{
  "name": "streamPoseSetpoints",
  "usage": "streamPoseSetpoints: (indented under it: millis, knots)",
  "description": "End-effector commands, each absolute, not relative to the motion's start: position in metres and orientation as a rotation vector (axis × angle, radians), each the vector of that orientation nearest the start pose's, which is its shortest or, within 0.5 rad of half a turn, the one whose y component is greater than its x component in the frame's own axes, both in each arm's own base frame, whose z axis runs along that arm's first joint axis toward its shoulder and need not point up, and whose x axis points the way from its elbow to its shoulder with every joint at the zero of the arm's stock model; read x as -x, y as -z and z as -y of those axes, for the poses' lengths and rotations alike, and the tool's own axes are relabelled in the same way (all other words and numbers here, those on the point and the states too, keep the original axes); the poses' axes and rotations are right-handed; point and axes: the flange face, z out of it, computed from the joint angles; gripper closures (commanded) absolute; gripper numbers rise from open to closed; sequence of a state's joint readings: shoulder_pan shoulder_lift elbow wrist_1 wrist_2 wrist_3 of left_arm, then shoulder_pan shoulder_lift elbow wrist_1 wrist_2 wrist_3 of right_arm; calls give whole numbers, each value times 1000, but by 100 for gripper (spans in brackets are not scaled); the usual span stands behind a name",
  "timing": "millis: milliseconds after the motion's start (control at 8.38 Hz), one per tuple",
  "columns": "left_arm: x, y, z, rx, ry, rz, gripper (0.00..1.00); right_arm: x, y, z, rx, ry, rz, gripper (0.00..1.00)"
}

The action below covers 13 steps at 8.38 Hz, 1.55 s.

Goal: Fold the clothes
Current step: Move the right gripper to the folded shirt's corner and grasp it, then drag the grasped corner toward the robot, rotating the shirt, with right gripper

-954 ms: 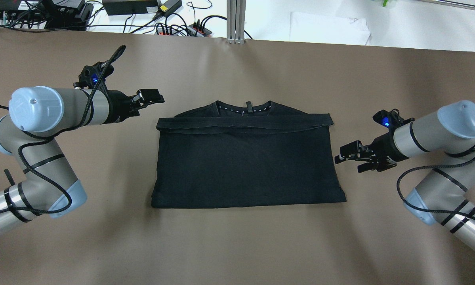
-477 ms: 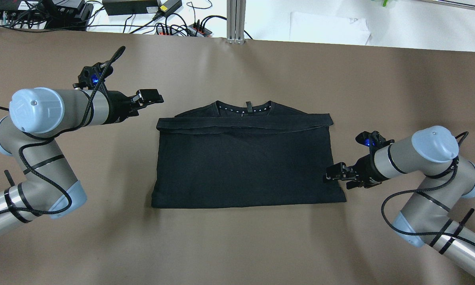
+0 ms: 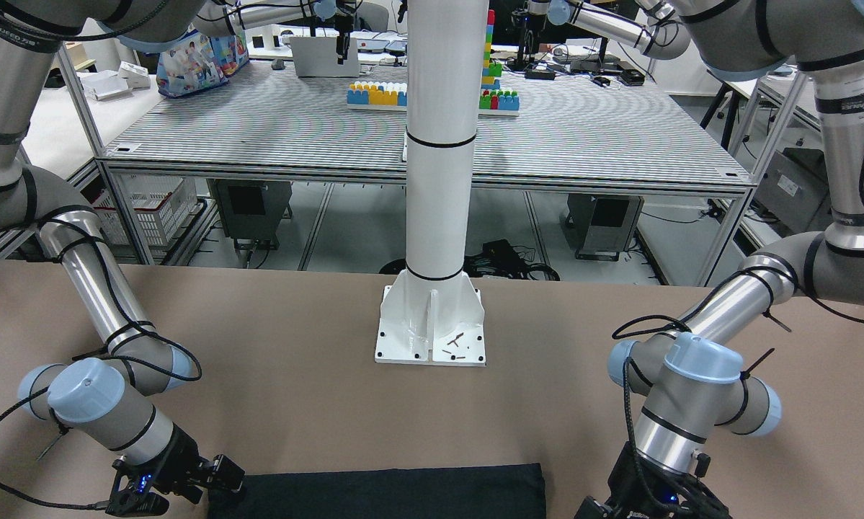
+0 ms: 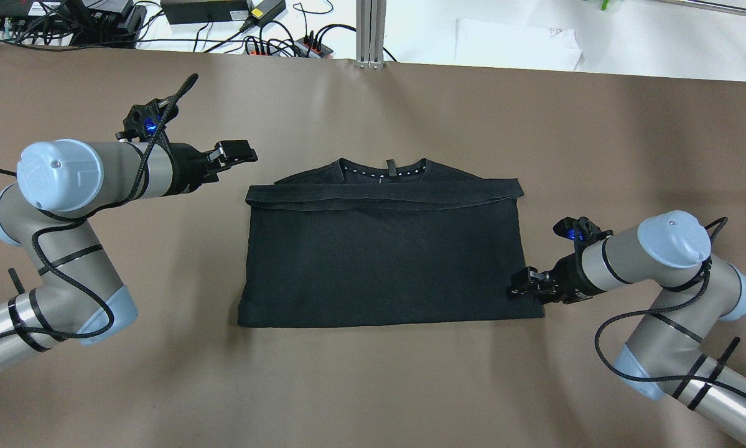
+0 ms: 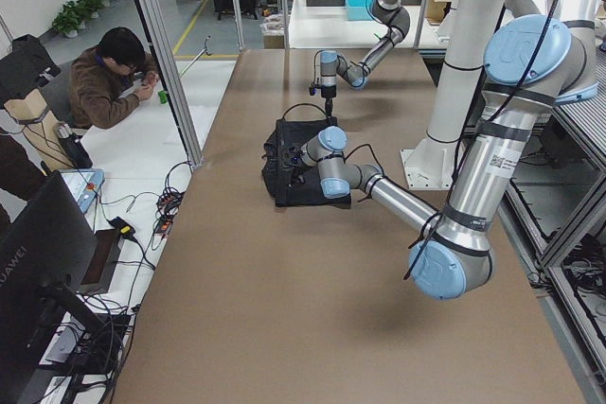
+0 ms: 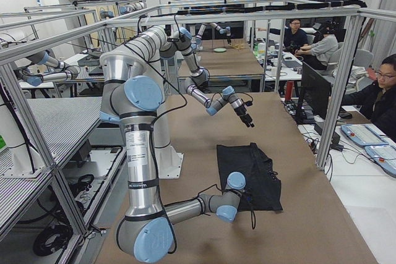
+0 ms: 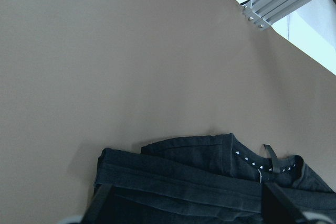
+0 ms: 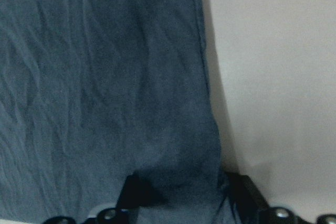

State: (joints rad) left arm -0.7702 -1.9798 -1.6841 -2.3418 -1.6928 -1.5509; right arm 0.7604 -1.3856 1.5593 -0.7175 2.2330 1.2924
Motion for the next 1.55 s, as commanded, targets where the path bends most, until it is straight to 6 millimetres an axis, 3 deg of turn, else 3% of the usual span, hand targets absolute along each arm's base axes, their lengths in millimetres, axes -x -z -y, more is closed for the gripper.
streamPoseSetpoints:
  millis: [0,239,477,716,954,1431]
  knots:
    - [-370,-287,526,-410,563,-1252,0,371,-466,452,28,-85,1154,100]
    - [-371,-286,526,-411,562,-1253,0,371,-467,451,37,-82,1155,100]
    - [-371,-287,526,-410,562,-1252,0,366,-462,437,41,-65,1167,100]
    - [-369,-285,526,-414,564,-1256,0,365,-430,395,82,1,1226,100]
    - [-368,-284,527,-416,564,-1255,0,406,-408,343,213,-2,1240,100]
    - [-368,-283,526,-417,563,-1258,0,432,-329,268,350,59,1334,100]
